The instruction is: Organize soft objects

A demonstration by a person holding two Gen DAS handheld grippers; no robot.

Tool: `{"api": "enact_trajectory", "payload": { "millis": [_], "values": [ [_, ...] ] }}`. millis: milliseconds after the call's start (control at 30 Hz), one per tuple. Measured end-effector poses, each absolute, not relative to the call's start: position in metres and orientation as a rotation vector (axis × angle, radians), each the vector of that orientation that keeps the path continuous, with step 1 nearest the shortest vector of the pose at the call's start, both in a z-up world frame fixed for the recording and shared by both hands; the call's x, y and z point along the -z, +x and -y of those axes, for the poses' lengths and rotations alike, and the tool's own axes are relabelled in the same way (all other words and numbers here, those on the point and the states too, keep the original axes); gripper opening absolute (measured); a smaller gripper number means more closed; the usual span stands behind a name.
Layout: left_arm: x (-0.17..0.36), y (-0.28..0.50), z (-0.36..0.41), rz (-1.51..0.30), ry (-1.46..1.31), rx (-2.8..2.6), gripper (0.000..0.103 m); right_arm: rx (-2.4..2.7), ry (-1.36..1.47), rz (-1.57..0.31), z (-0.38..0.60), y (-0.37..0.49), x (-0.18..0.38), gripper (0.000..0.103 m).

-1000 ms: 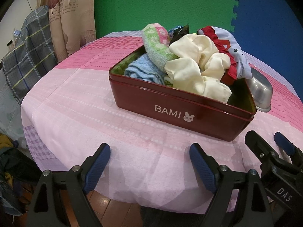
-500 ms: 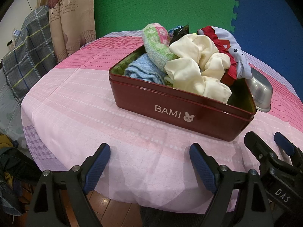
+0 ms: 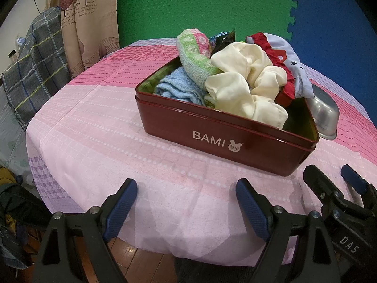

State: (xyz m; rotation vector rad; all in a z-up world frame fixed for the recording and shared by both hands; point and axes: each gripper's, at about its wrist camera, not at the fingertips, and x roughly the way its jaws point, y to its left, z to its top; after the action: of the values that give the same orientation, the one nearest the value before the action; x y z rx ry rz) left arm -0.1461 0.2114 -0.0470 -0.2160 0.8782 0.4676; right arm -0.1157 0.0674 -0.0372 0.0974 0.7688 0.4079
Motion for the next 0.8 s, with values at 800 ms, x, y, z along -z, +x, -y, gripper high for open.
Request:
{"api": "enact_trajectory", "payload": {
  "millis": [800],
  "values": [
    [0.0477, -0.1465, -0.211, -0.877, -0.219, -0.467, 0.088, -0.408, 0.091, -0.768, -0.067, -0.1153, 0.0376, 0.103]
  ]
}}
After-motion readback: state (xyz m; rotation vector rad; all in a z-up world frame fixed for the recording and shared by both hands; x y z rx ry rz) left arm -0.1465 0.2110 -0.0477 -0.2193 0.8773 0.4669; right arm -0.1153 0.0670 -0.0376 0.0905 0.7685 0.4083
